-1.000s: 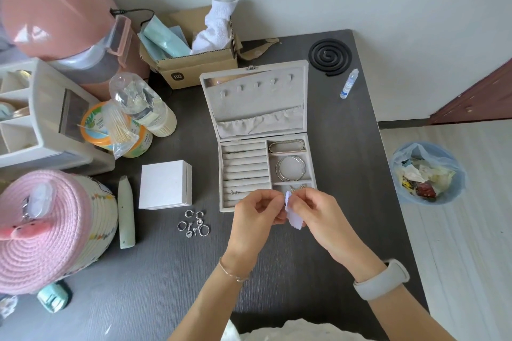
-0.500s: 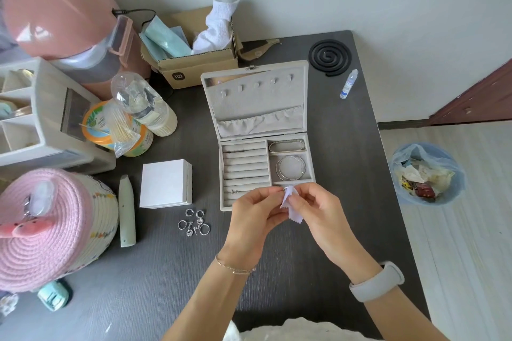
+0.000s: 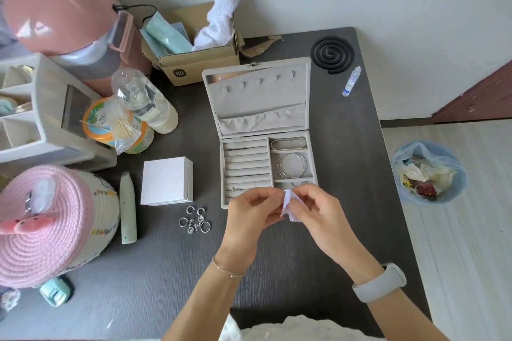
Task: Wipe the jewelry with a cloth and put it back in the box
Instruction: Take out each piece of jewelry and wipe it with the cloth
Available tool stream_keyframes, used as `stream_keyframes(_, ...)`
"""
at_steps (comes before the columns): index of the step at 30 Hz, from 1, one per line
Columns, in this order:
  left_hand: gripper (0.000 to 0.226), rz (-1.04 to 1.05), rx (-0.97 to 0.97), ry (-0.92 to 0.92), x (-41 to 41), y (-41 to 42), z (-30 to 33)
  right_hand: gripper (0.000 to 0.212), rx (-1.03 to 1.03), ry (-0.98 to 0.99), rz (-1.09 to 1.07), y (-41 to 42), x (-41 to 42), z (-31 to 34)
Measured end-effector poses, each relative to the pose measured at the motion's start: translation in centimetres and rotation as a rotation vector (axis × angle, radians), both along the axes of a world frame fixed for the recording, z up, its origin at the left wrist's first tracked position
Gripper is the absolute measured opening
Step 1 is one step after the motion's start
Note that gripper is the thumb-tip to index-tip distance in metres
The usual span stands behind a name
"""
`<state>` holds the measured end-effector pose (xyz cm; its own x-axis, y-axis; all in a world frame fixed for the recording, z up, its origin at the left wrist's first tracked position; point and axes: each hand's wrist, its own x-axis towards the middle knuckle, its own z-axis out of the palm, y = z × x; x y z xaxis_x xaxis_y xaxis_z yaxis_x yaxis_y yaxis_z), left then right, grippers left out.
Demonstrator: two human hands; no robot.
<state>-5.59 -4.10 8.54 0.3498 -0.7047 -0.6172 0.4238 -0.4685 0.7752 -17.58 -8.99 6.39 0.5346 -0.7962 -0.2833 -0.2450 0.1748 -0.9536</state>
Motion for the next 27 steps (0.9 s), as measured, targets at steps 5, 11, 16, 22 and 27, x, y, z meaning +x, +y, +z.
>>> stream_keyframes(5, 0.006, -0.205, -0.025, -0.080, 0.5, 0.1, -0.1, 0.031, -0.005, 0.000, -0.044, 0.1, -0.1, 0.0)
stream_keyframes(11, 0.016, -0.216, -0.084, -0.088, 0.4, 0.1, -0.2, 0.030, -0.008, 0.070, -0.033, 0.0, 0.0, -0.2)
stream_keyframes(16, 0.011, -0.144, -0.057, -0.114, -0.2, 0.4, -0.9, 0.016, -0.001, 0.058, -0.036, 0.2, -0.3, -0.4)
stream_keyframes(22, 0.011, 0.004, 0.020, -0.294, -0.7, 0.2, -1.0, 0.019, 0.020, -0.033, -0.150, 0.7, -0.1, -0.8)
stream_keyframes(27, 0.011, -0.081, 0.025, -0.315, -0.4, 0.4, -0.3, 0.013, 0.010, -0.072, -0.119, 0.3, -0.5, -0.4)
